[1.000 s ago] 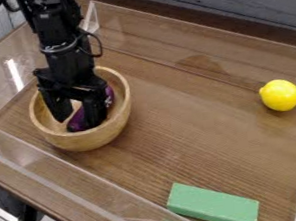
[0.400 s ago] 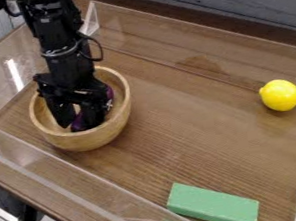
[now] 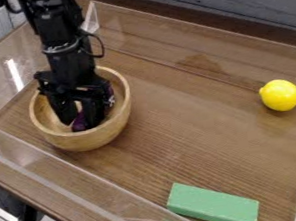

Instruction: Put the purple eggplant in the brown bowl

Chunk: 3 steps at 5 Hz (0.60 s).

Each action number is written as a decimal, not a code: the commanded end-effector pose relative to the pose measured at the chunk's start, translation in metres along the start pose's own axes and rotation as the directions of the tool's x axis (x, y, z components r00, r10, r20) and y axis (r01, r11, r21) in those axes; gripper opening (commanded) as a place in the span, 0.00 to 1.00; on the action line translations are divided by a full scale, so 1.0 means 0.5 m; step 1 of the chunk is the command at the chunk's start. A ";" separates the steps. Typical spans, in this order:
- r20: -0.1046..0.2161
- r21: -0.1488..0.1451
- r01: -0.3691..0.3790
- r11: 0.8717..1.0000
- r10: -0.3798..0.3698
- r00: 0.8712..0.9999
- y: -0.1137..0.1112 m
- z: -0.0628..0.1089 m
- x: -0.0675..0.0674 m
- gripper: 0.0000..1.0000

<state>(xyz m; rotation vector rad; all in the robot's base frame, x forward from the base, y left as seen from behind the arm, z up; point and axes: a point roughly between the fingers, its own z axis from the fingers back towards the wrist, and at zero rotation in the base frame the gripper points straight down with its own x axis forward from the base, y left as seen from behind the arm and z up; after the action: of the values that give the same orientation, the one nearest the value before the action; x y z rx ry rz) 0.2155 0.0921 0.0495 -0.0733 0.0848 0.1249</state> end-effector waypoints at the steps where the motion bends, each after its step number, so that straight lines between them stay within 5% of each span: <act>1: 0.084 0.015 0.004 1.000 -0.005 0.996 -0.009 0.059 0.020 1.00; 3: 0.109 0.008 -0.001 1.000 0.000 0.994 -0.029 0.080 0.033 1.00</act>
<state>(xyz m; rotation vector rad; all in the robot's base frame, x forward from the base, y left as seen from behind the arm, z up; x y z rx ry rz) 0.2279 0.0805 0.0739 -0.0775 0.0365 0.1286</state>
